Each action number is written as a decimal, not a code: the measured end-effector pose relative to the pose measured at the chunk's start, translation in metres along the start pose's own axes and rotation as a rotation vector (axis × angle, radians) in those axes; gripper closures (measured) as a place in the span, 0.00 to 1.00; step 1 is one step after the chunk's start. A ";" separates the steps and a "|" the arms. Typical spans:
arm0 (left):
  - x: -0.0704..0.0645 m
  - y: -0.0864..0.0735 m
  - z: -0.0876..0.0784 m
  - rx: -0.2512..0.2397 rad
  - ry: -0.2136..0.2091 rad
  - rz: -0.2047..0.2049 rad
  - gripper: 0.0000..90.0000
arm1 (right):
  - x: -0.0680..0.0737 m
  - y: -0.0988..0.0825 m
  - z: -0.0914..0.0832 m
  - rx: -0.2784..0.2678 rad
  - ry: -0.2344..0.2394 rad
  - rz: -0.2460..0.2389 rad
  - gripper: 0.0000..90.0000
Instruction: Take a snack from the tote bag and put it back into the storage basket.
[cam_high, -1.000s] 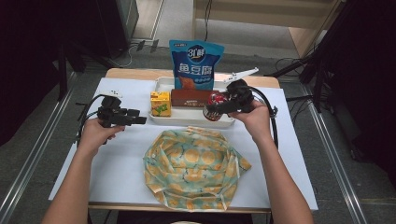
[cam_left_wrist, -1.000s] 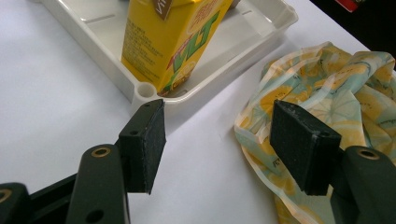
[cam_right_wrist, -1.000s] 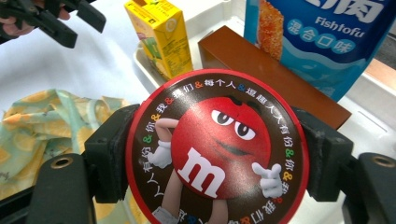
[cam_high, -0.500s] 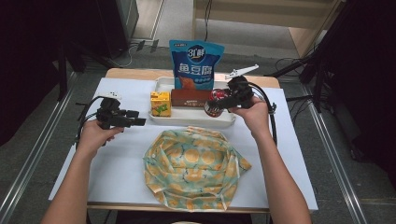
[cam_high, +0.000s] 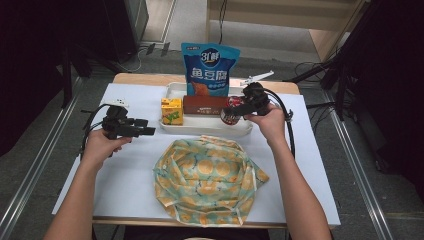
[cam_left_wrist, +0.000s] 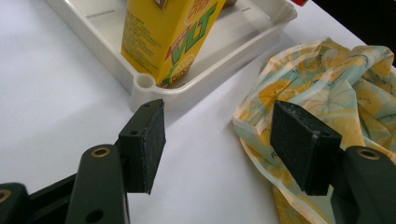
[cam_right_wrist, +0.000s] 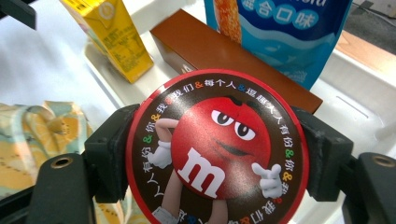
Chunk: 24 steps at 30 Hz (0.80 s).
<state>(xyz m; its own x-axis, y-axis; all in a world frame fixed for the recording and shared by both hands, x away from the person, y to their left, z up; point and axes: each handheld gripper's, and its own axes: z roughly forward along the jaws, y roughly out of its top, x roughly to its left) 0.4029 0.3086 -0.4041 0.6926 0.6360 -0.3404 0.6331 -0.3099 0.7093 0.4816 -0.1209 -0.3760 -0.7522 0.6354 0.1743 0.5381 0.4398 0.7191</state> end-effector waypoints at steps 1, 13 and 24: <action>0.000 0.000 0.000 0.000 0.001 -0.001 0.40 | -0.001 0.000 0.001 0.002 -0.002 0.002 0.29; 0.000 0.000 0.000 0.002 0.001 -0.001 0.40 | -0.009 -0.010 0.018 0.015 -0.031 0.023 0.29; -0.001 -0.001 0.000 0.006 0.003 0.002 0.40 | -0.016 -0.016 0.029 0.034 -0.055 0.049 0.29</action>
<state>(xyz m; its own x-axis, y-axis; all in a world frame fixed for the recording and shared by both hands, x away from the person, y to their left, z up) 0.4023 0.3081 -0.4047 0.6929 0.6376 -0.3367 0.6337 -0.3159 0.7061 0.4958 -0.1195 -0.4092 -0.7035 0.6900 0.1706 0.5866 0.4281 0.6875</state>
